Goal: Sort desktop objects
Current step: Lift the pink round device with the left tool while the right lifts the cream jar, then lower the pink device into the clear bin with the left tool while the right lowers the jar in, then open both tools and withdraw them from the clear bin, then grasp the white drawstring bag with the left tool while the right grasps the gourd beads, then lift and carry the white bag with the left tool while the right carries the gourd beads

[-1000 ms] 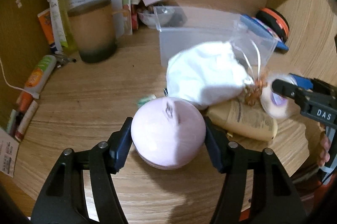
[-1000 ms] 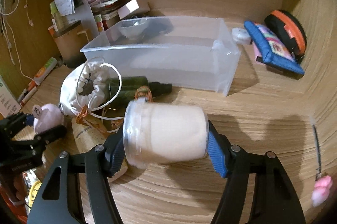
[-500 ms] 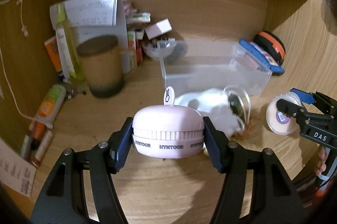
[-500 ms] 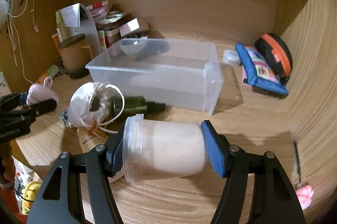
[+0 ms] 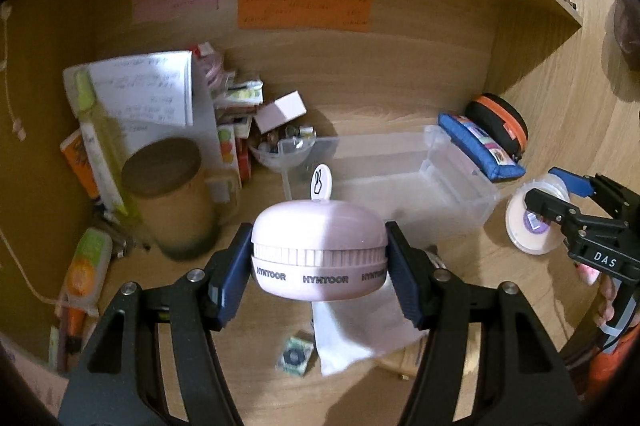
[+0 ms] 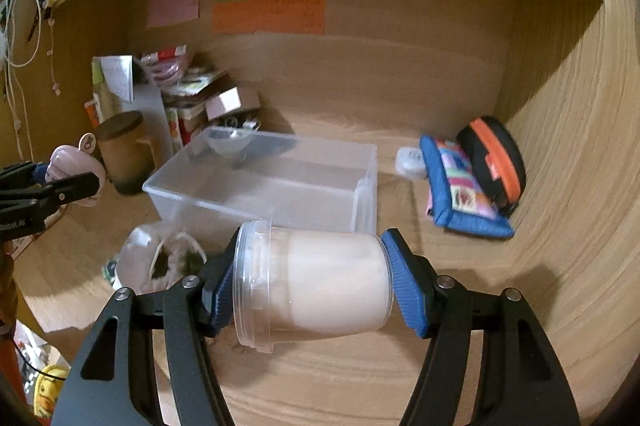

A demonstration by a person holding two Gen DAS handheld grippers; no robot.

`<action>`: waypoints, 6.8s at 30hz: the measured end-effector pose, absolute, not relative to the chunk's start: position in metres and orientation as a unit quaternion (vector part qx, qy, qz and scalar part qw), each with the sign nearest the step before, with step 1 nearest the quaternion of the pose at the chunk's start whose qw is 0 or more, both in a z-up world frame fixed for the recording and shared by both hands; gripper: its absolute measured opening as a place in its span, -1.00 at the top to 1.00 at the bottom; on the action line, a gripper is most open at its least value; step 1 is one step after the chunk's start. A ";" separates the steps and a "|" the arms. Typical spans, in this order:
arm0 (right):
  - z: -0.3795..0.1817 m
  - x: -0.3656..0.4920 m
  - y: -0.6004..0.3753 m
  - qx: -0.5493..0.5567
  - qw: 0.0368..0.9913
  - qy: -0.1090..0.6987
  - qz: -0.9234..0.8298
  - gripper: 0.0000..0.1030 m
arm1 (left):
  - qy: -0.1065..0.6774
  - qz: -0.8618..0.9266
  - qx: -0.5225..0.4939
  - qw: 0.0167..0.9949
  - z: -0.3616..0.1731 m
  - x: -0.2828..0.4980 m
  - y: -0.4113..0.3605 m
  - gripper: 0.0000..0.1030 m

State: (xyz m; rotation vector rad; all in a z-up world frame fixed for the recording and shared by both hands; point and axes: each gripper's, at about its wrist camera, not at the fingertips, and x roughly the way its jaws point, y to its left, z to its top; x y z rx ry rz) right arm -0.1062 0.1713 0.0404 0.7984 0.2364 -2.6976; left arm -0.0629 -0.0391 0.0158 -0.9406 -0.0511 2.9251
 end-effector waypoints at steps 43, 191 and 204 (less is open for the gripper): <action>-0.015 -0.250 0.118 0.376 0.215 0.101 -0.896 -0.21 | 0.045 0.902 -0.422 0.076 -0.054 -0.225 -0.011 -0.22; -0.019 -0.104 0.149 0.364 0.218 0.107 -0.899 0.27 | -0.073 0.916 -0.386 0.084 -0.062 -0.085 -0.045 0.19; 0.013 -0.099 0.148 0.323 0.226 0.097 -0.914 0.27 | -0.047 0.936 -0.339 0.076 -0.024 -0.070 -0.042 0.41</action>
